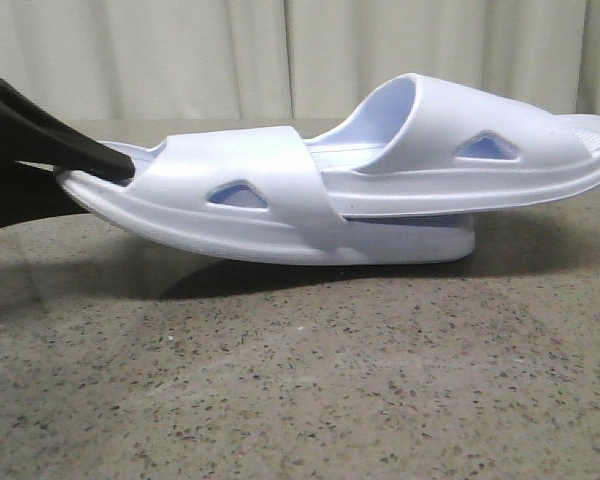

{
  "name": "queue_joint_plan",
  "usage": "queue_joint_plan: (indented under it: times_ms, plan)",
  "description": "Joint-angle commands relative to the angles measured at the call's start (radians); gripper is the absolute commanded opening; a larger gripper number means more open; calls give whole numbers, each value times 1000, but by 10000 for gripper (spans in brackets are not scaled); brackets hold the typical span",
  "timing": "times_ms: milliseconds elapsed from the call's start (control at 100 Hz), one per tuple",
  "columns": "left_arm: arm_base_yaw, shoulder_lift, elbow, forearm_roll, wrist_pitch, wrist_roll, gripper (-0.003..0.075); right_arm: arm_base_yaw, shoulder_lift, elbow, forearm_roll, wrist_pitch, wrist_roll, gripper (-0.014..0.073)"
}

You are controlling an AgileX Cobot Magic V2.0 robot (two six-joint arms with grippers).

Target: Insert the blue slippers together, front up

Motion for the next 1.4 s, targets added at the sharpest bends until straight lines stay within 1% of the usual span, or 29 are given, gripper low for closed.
queue_joint_plan:
  times_ms: [0, 170, 240, 290, 350, 450, 620, 750, 880, 1000, 1070, 1230, 1390]
  plan:
    - [-7, -17, -28, -87, 41, 26, 153, 1, 0, -28, -11, 22, -17, 361]
    - [-7, -17, -28, -87, -2, 37, 391, 1, 0, -28, -11, 23, -17, 361]
    - [-7, -17, -28, -87, -43, 55, 452, 1, 0, -28, -11, 23, -17, 361]
    - [-7, -17, -28, -87, -81, 55, 469, 1, 0, -28, -11, 23, -17, 361]
    - [-3, -17, -31, -87, -121, 72, 469, 1, 0, -28, -11, 23, -17, 361]
    - [26, -17, -51, -87, -141, 139, 469, 1, 0, -28, -11, 23, -17, 361]
    - [120, -17, -87, -87, -145, 219, 469, 1, 0, -28, -16, 18, -17, 361]
    - [188, -46, -92, -87, -137, 302, 468, 1, 0, -28, -106, -19, -17, 361]
    - [234, -110, -92, -87, -135, 454, 468, 1, 0, -28, -199, -52, -17, 361]
    - [242, -200, -92, -75, -140, 586, 467, 1, 0, -28, -270, -59, -17, 361]
    - [242, -254, -92, -51, -151, 630, 467, 1, 0, -28, -308, -59, -17, 361]
    - [242, -378, -92, 37, -209, 646, 466, 1, 0, -28, -368, -59, -17, 361]
    - [202, -507, -66, 39, -293, 693, 466, 1, -7, -28, -400, -53, -17, 361]
